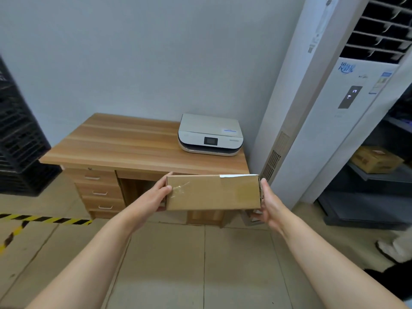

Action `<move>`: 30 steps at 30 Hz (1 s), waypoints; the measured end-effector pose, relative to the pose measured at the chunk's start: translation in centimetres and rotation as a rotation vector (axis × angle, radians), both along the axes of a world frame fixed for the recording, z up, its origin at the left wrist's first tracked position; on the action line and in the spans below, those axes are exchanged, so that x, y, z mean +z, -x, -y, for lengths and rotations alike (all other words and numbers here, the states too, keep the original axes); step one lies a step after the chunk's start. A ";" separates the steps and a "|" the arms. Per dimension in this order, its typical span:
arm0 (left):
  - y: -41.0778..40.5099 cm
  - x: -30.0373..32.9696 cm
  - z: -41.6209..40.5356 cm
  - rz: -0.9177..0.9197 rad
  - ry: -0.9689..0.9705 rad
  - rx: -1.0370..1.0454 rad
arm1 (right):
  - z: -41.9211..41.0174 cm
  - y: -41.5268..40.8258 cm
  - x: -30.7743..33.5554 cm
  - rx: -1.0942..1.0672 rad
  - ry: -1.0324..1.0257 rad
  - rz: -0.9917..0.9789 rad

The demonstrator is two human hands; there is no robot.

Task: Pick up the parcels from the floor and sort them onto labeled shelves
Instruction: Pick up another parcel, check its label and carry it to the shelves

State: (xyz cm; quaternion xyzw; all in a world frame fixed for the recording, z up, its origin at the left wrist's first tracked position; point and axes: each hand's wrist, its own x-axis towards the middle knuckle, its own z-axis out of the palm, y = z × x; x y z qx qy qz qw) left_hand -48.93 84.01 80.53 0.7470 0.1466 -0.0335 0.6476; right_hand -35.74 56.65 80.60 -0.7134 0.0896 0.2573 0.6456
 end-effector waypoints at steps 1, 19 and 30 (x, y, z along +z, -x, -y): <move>0.3 0.1 -0.2 0.011 0.002 -0.012 | 0.0 -0.1 0.2 0.012 0.000 0.002; 0.4 -0.2 -0.5 0.204 0.133 0.083 | 0.7 -1.0 1.4 0.284 0.054 0.012; -3.2 -0.4 -0.9 0.083 -0.561 0.290 | 0.8 -3.0 5.7 0.191 -0.103 0.332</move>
